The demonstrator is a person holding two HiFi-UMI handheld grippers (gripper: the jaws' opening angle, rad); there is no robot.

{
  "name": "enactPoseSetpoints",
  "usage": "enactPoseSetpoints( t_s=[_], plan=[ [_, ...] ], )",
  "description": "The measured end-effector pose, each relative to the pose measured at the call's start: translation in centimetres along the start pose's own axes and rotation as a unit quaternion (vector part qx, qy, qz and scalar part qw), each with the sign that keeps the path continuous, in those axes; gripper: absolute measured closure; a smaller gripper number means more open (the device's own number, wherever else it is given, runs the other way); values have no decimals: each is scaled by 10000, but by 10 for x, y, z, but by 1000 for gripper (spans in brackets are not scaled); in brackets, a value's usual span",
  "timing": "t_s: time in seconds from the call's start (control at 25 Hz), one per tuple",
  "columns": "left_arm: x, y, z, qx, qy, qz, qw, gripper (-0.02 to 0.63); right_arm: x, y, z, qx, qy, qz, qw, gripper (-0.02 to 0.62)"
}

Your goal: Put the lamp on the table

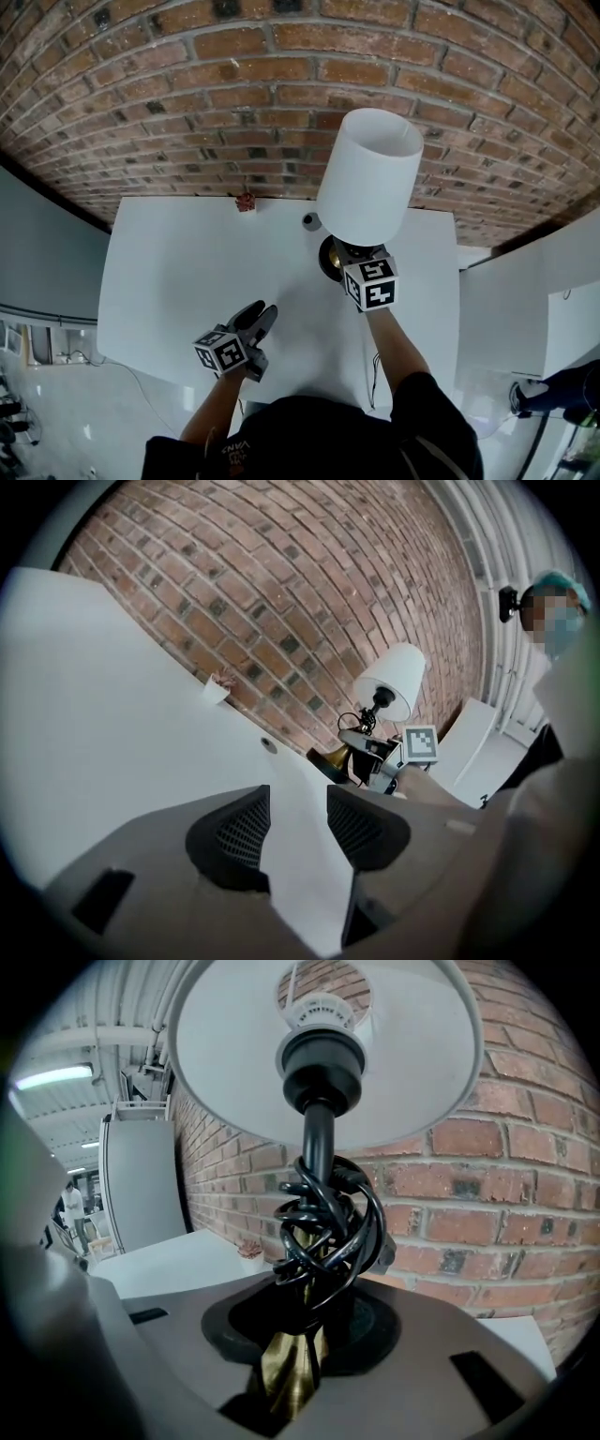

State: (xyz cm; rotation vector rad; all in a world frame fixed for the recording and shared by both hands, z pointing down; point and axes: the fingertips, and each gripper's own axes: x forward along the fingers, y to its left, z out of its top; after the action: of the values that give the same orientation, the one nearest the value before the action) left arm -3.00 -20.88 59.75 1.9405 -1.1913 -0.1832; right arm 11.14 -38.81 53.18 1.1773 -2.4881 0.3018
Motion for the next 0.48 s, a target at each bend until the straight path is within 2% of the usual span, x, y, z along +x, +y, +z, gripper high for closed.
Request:
enactPoseSetpoints(
  t_s=[0.24,0.4,0.48],
  plan=[
    [0,9,13,682,11,413,9968,489,18,-22,-10,43,-15,-281,9996,494],
    [5,10,16,768,28,467,9960,521,27,-36,-18,93,25,-378,9992,495],
    [8,11,15,792,63,449,9958,561,31,-43,-21,56,24,-444,9990,495]
  ],
)
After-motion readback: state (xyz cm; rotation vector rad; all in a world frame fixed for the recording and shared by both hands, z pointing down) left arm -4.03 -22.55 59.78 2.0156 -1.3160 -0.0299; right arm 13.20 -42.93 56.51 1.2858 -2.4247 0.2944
